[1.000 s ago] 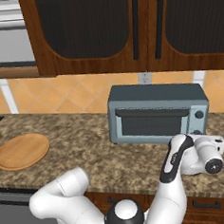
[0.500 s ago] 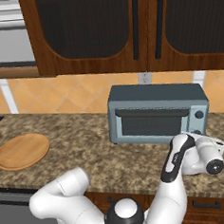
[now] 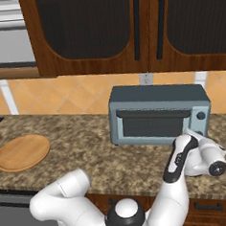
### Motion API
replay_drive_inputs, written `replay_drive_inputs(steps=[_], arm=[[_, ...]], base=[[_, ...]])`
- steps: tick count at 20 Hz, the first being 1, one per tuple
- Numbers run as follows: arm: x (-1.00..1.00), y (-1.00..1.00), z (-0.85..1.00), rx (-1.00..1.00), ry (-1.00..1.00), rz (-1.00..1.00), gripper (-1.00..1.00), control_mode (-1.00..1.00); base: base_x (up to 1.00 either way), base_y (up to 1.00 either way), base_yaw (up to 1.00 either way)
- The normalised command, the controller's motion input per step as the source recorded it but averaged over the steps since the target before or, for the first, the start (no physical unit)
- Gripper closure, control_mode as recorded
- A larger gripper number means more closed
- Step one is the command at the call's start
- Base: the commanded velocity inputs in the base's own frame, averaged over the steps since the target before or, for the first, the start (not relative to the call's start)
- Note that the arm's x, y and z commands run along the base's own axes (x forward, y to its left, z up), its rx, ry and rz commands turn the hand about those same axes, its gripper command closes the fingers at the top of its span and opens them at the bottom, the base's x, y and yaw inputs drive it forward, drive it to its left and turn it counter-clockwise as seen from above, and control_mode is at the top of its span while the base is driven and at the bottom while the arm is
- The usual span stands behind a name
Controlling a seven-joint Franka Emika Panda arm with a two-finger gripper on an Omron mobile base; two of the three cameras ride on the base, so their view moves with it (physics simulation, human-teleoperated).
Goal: Pick up the kebab skewer and baguette bread, and place them inside the toaster oven. Close the toaster oven door and start by setting the timer.
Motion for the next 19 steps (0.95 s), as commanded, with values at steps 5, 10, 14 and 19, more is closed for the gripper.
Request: replay_drive_inputs(steps=[5, 10, 14, 19], arm=[[0.00, -0.09, -0.04, 0.30, 0.00, -0.03, 1.00, -1.00], [0.00, -0.12, -0.05, 0.32, 0.00, -0.02, 1.00, -1.00], [0.00, -0.13, -0.04, 0.33, 0.00, -0.03, 1.00, -1.00], [0.00, -0.09, -0.01, 0.32, 0.00, -0.04, 1.00, -1.00]], base=[[0.00, 0.00, 0.00], [0.00, 0.00, 0.00], [0.00, 0.00, 0.00], [0.00, 0.00, 0.00]])
